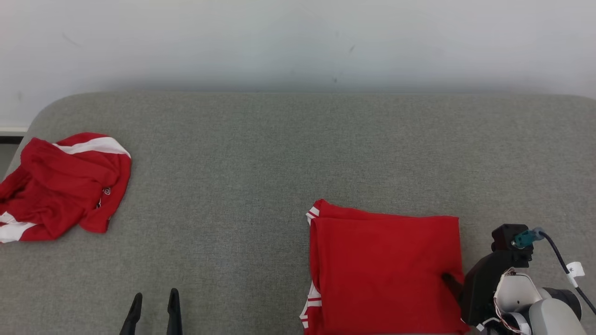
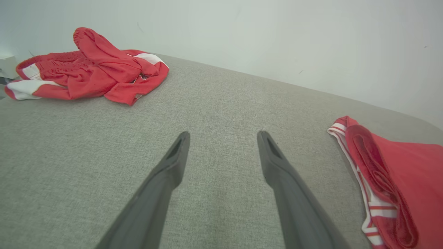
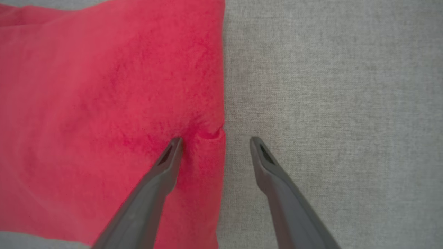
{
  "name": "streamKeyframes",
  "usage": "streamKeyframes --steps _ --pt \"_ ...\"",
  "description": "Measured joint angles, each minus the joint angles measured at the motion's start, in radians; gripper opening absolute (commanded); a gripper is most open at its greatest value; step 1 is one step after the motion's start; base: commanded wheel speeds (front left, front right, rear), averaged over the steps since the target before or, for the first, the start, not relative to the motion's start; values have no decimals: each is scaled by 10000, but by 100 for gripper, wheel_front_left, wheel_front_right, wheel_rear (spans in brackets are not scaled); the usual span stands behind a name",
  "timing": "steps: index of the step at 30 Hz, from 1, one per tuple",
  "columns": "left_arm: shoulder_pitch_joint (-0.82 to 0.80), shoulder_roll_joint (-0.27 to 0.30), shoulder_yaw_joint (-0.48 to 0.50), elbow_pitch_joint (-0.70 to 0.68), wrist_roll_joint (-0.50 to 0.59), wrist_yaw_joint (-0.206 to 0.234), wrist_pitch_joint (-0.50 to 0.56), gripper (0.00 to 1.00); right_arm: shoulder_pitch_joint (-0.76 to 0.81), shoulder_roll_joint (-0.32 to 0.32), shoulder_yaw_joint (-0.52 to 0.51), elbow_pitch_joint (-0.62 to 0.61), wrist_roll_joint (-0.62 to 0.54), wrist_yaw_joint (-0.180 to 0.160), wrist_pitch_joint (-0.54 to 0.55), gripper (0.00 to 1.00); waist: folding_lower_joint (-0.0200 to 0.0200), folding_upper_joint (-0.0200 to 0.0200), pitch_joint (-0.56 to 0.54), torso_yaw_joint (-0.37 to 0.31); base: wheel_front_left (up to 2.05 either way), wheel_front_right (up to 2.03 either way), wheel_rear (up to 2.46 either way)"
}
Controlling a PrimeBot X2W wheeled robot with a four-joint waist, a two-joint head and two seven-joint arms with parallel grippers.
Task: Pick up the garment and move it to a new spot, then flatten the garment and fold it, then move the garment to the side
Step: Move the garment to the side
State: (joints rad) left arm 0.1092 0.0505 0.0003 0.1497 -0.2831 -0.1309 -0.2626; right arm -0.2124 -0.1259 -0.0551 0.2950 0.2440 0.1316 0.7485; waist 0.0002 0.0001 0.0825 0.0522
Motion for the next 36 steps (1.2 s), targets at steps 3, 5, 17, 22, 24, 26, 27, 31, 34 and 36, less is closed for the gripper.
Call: streamKeyframes --steps 3,5,17,22,24,26,27,31,34,36 --pt "-161 0 -58 2 4 -2 0 100 -197 65 -104 173 19 0 98 100 0 0 196 158 0 0 0" --pt "-275 2 -92 25 6 -2 0 100 -337 109 -15 355 -79 0 144 100 0 0 369 295 0 0 0" --pt "-342 2 -140 -92 17 0 0 100 -684 -619 986 458 -282 6 433 0 -2 -1 598 378 0 0 0" --pt "-506 0 -140 -393 73 -2 -2 100 -1197 -1425 2259 221 -234 6 451 0 -2 0 752 81 0 0 0" --pt "-564 2 -134 -545 92 -2 0 100 -1541 -1824 2938 73 -104 6 527 0 -1 0 868 -92 0 0 0" --pt "-676 12 -138 -709 102 -2 0 100 -1933 -2270 3565 -98 52 4 520 0 -1 0 1000 -301 0 0 0" --pt "-758 23 -128 -800 113 -2 -2 100 -2151 -2497 3835 -180 134 6 502 0 -1 0 1074 -412 0 0 0" --pt "-979 79 -127 -1124 228 -2 2 100 -2801 -3200 4543 -328 378 2 374 0 -1 0 1331 -779 0 0 0" --pt "-1268 209 -142 -1473 391 -2 -2 100 -3367 -3829 4987 -326 589 4 128 0 0 1 1635 -1169 0 0 0" --pt "-1430 293 -173 -1714 466 -2 0 100 -3739 -4226 5087 -222 663 4 -146 0 0 1 1853 -1435 0 0 0"
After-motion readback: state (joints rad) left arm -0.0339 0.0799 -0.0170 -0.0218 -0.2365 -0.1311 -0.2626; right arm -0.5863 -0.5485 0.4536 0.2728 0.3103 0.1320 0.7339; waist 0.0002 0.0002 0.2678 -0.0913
